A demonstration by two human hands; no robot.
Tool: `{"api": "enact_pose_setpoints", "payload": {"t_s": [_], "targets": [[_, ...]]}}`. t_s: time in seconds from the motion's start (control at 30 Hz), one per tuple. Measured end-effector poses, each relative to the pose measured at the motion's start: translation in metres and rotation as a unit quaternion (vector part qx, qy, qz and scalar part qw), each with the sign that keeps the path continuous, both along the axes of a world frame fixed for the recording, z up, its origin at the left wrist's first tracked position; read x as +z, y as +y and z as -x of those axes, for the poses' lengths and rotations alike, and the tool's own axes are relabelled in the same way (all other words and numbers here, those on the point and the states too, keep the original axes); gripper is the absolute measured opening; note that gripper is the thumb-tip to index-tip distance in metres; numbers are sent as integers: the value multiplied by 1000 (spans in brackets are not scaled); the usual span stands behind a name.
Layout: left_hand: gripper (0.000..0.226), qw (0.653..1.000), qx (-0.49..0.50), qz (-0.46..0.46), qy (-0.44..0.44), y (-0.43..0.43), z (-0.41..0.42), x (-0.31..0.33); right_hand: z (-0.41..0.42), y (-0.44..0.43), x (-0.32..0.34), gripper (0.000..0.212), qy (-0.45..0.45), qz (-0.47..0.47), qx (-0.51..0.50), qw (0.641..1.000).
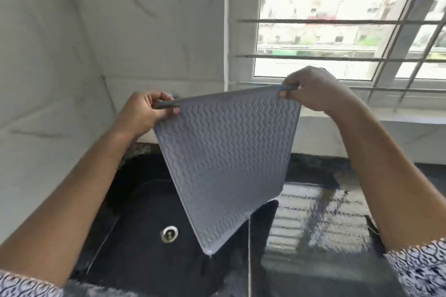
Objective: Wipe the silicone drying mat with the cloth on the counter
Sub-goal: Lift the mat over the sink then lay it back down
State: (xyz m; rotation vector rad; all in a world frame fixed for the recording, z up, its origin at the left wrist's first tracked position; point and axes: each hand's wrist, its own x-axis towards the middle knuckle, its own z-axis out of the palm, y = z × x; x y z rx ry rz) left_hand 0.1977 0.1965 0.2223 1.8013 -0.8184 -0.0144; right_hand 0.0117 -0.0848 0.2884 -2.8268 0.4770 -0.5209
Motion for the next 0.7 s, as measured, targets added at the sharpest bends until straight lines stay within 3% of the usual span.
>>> {"api": "enact_pose_setpoints", "payload": {"t_s": [0.27,0.47,0.57,0.7], "targets": [[14,980,136,-121,-84,38,-57,65,-99,37,19,17,-57,6,8,998],[22,937,226,-227,-137,45,-73,65,-144,57,-2,12,-41,7,-8,999],[21,931,244,-241,-126,54,-71,57,-151,63,-14,14,-76,-26,-15,997],[20,929,244,-256,-111,63,-65,38,-153,66,-33,17,-57,-19,4,998]]}}
